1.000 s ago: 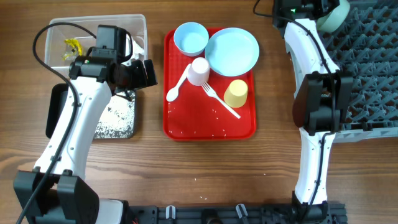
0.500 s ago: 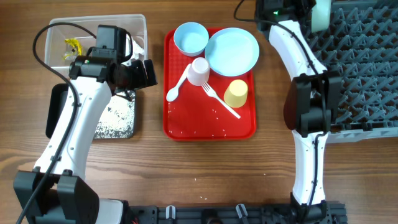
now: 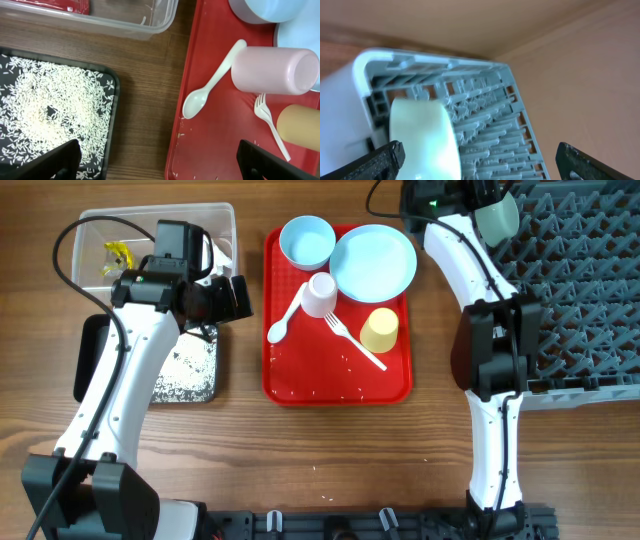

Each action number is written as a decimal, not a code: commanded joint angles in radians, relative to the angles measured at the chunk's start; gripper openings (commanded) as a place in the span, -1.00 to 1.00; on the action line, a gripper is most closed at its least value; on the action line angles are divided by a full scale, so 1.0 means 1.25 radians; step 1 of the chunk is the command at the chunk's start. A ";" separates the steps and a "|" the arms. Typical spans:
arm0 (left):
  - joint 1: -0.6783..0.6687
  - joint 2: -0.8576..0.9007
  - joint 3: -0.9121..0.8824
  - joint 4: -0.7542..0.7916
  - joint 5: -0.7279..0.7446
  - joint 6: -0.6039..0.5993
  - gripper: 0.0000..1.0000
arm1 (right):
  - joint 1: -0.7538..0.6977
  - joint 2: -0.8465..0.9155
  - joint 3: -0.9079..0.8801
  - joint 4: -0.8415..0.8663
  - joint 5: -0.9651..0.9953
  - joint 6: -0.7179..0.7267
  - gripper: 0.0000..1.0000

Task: Sort waste into correct bins and load items into the dishwasher rack
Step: 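Reach the right gripper over the light blue bowl on the red tray, then grasp the light blue bowl rim with the right gripper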

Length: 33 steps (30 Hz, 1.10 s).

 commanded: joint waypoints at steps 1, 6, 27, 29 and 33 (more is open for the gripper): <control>0.002 0.006 0.004 0.002 0.009 -0.010 1.00 | 0.052 -0.030 -0.004 -0.114 -0.068 0.119 0.99; 0.002 0.006 0.004 0.002 0.009 -0.010 1.00 | 0.094 -0.087 -0.004 -0.342 -0.395 0.307 0.99; 0.002 0.006 0.004 0.002 0.009 -0.010 1.00 | 0.192 -0.038 -0.004 -0.127 -0.946 0.698 0.55; 0.002 0.006 0.004 0.002 0.009 -0.010 1.00 | 0.192 -0.012 -0.004 -0.127 -0.940 0.713 0.45; 0.002 0.006 0.004 0.002 0.009 -0.010 1.00 | 0.191 0.022 -0.005 -0.140 -0.877 0.725 0.37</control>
